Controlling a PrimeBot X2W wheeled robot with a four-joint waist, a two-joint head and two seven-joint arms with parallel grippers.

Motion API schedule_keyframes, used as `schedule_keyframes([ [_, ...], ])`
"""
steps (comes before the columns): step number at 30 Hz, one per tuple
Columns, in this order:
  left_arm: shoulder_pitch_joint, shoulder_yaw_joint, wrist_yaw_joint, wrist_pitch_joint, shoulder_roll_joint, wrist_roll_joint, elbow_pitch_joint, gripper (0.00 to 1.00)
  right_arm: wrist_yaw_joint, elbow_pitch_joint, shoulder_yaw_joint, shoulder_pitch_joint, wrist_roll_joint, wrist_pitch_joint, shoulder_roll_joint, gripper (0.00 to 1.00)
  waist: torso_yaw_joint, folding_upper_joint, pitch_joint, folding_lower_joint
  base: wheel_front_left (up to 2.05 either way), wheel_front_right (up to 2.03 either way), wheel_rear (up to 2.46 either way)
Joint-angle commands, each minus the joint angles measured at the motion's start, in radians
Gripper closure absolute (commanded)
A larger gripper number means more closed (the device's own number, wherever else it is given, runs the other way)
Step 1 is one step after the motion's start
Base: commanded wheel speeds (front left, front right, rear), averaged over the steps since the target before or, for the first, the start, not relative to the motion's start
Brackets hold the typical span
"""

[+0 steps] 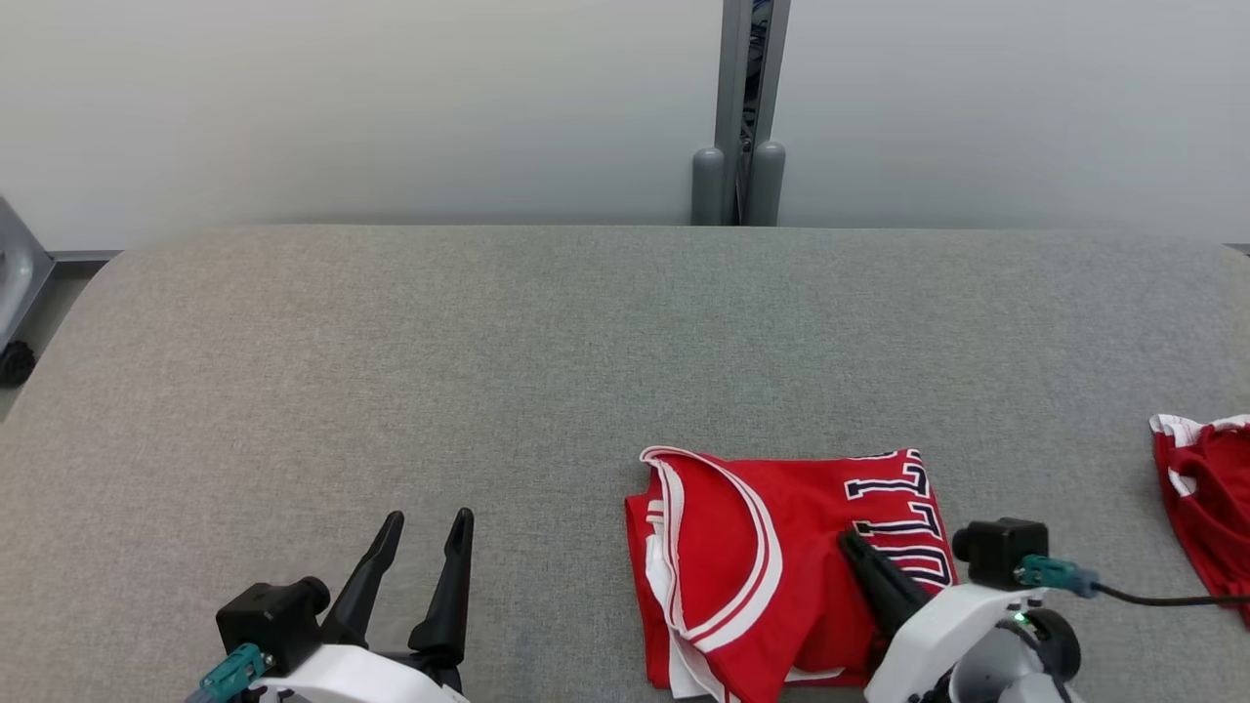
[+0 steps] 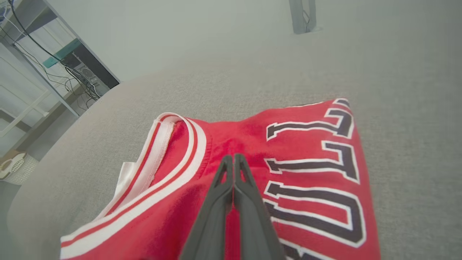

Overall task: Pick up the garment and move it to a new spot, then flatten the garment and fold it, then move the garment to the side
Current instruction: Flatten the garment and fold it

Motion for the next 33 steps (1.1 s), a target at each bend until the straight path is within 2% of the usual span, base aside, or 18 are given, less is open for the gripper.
schedule_keyframes([
  [1,-0.014,0.005,0.002,-0.003,0.006,-0.001,-0.001,0.0,0.0,0.033,0.04,-0.013,0.004,-0.018,0.002,1.0,0.01,-0.0001,0.006,0.0,0.0,0.0,0.0],
  [12,-0.02,0.011,0.006,-0.007,0.007,-0.003,-0.002,0.0,0.0,0.154,0.305,-0.05,0.085,-0.073,0.038,1.0,0.025,-0.0001,0.017,0.0,0.0,0.0,0.0],
  [13,-0.02,0.011,0.006,-0.007,0.007,-0.003,-0.002,0.0,0.0,0.154,0.305,-0.05,0.085,-0.073,0.038,1.0,0.025,-0.0001,0.017,0.0,0.0,0.0,0.0],
  [14,-0.019,0.012,0.006,-0.009,0.006,-0.004,-0.002,0.0,0.0,0.167,0.36,-0.052,0.096,-0.081,0.043,1.0,0.023,-0.0001,0.017,0.0,0.0,0.0,0.0],
  [19,-0.02,0.012,0.004,-0.01,0.003,-0.003,0.0,0.0,0.0,0.18,0.436,-0.068,0.112,-0.115,0.042,1.0,0.02,-0.0001,0.015,0.0,0.0,0.0,0.0],
  [25,-0.009,0.011,0.007,-0.012,0.0,-0.005,0.003,0.0,0.0,0.169,0.419,-0.107,0.135,-0.194,0.009,1.0,0.009,-0.0001,0.007,0.0,0.0,0.0,0.0],
  [33,0.004,0.009,0.01,-0.016,0.0,-0.006,0.002,0.0,0.0,0.109,0.294,-0.139,0.117,-0.227,-0.085,1.0,-0.015,-0.0001,-0.016,0.0,0.0,0.0,0.0],
])
